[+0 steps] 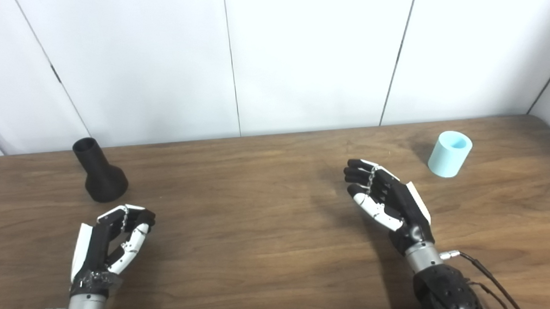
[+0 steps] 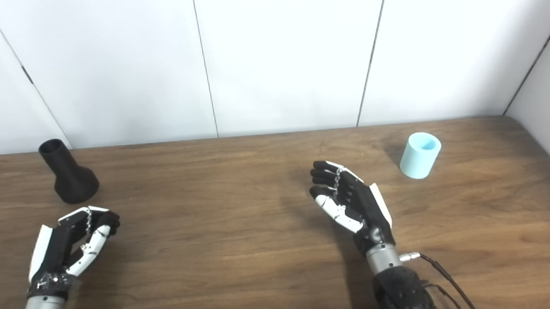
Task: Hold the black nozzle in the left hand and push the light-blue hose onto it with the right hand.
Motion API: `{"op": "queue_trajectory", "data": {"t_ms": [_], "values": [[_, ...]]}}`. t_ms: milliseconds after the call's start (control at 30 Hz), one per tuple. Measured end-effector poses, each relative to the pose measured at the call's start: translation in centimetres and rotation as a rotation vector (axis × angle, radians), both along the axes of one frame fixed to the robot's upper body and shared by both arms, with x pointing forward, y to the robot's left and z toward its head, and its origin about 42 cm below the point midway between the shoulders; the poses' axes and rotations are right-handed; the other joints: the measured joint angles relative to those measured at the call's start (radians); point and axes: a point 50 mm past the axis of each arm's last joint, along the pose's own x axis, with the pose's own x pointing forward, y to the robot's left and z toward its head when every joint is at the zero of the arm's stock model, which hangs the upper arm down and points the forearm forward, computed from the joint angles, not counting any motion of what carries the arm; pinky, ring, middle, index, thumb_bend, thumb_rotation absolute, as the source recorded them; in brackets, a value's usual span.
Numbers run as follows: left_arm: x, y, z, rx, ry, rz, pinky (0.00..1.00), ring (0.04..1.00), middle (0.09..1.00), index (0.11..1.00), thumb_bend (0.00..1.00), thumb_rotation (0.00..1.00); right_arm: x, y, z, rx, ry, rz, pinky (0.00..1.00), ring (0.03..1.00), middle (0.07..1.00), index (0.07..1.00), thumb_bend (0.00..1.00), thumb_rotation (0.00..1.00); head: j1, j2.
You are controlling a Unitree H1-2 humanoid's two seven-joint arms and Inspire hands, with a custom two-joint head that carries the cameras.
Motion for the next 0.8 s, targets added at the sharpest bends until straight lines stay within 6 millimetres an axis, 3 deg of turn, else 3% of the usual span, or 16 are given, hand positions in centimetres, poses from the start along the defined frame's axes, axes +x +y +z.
{"op": "queue_trajectory", "data": {"t_ms": [167, 333, 567, 800], "values": [[0.0, -0.1, 0.0, -0.002, 0.000, 0.000, 0.50, 0.496, 0.523, 0.521, 0.27, 0.44, -0.2, 0.0, -0.2, 0.032, 0.005, -0.005, 0.62, 0.685, 0.711, 0.702, 0.23, 0.26, 0.020, 0.003], [0.0, -0.2, 0.0, 0.007, 0.001, -0.004, 0.50, 0.514, 0.533, 0.529, 0.26, 0.40, -0.5, -0.3, -0.6, 0.045, 0.006, -0.039, 0.57, 0.641, 0.663, 0.644, 0.30, 0.17, 0.023, 0.006], [-0.1, -0.4, 0.0, 0.017, -0.001, -0.012, 0.48, 0.509, 0.535, 0.534, 0.24, 0.29, -0.4, -0.6, -1.2, 0.019, -0.008, -0.080, 0.55, 0.623, 0.647, 0.623, 0.34, 0.20, 0.023, 0.006], [-0.1, -0.4, 0.1, 0.032, -0.010, 0.001, 0.48, 0.512, 0.541, 0.546, 0.30, 0.30, -0.4, -0.6, -1.1, 0.020, -0.008, -0.083, 0.55, 0.618, 0.642, 0.625, 0.34, 0.22, 0.026, 0.008]]}}
